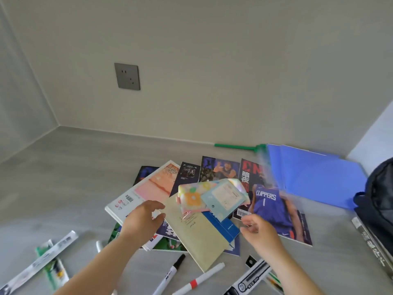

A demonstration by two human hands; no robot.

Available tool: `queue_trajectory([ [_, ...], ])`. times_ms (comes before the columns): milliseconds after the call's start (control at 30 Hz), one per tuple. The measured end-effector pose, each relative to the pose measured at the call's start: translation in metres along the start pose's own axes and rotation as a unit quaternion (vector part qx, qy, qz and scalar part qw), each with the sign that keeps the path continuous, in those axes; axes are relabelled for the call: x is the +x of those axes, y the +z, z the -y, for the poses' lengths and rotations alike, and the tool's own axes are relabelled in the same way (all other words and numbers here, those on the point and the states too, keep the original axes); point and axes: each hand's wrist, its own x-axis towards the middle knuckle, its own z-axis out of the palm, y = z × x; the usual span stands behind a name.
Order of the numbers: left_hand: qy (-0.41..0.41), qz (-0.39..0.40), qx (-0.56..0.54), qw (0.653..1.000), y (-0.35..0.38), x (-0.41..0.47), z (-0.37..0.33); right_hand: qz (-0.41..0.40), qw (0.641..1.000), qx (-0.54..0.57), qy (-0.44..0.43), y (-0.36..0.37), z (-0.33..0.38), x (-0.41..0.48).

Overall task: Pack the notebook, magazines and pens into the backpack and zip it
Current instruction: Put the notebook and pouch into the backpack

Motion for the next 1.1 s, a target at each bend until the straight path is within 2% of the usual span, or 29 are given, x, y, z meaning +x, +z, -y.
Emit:
queue_trajectory([
  [267,0.066,0.061,0.002,0.996,0.008,0.048,-0.007,-0.068,0.993,0.046,0.088,0.007,0.001,0.002],
  [400,0.078,0.108,0.034,0.99,0.027,0.072,-0.032,-0.086,0.972,0.148,0.161,0.005,0.002,0.021],
  [500,0.037,0.151,0.043,0.987,0.038,0.091,-0.047,-0.07,0.921,0.3,0.238,0.005,0.007,0.041],
  [567,0.01,0.185,0.062,0.981,0.043,0.101,-0.053,-0.044,0.906,0.333,0.259,0.007,0.011,0.055],
  [733,0.009,0.19,0.161,0.968,0.047,0.116,-0.057,0.006,0.893,0.353,0.279,0.018,0.019,0.086],
  [867,0.055,0.164,0.232,0.957,0.052,0.119,-0.059,-0.002,0.898,0.337,0.281,0.032,0.022,0.098],
  [933,0.05,0.183,0.187,0.964,0.055,0.118,-0.06,-0.005,0.897,0.344,0.278,0.037,0.027,0.102],
  [1100,0.011,0.235,-0.016,0.972,0.053,0.115,-0.053,0.018,0.879,0.403,0.254,0.04,0.035,0.106],
])
